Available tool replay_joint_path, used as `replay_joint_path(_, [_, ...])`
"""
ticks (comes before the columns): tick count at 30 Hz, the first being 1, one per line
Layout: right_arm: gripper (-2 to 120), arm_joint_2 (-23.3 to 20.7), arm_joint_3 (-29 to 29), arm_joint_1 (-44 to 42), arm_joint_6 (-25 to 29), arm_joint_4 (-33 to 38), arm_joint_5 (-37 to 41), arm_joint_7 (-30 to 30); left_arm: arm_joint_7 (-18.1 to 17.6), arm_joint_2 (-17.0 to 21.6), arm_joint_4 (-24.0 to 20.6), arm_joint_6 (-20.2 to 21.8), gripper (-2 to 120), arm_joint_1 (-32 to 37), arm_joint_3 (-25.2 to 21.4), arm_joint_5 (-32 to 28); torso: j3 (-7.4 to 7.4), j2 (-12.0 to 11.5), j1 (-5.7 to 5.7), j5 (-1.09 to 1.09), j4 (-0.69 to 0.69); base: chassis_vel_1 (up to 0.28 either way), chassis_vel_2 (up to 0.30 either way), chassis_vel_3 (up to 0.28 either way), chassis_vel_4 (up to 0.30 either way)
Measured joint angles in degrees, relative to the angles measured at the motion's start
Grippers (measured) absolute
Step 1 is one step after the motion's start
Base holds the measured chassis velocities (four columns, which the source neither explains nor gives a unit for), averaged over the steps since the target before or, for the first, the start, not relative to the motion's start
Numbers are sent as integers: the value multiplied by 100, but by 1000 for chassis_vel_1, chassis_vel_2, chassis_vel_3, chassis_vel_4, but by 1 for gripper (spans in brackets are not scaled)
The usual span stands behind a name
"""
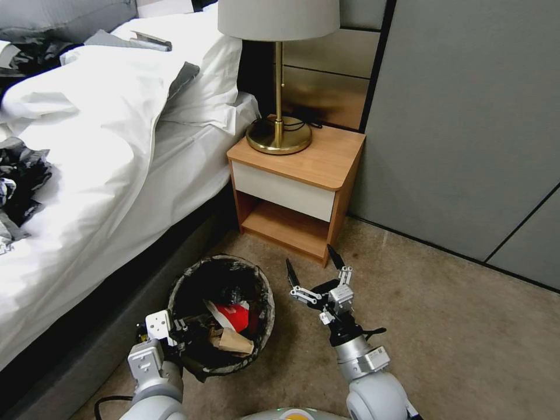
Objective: Pick up the trash bin, then pick up the garbage from the floor and place it into the trash bin.
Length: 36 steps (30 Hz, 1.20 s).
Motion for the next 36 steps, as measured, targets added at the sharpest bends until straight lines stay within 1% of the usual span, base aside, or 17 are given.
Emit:
replay_joint_path(6, [100,-49,16,103,-35,26,3,45,0,18,-58,13,0,71,-7,0,0,0,0,0,0,5,3,8,6])
replay_joint_path(18, [100,-128,62,166,-108,80,20,77,9,30,-176,49,0,202,-10,16,0,0,0,-1,0,72,64,68,67])
replay_joint_path(33, [100,-174,21,377,-273,98,13,55,57,66,-357,127,0,411,-30,14,0,0,0,0,1,111,116,114,107])
replay_joint_path(36, [100,-159,-8,403,-280,73,15,36,62,81,-412,194,0,450,-30,-94,0,0,0,0,1,136,132,134,137])
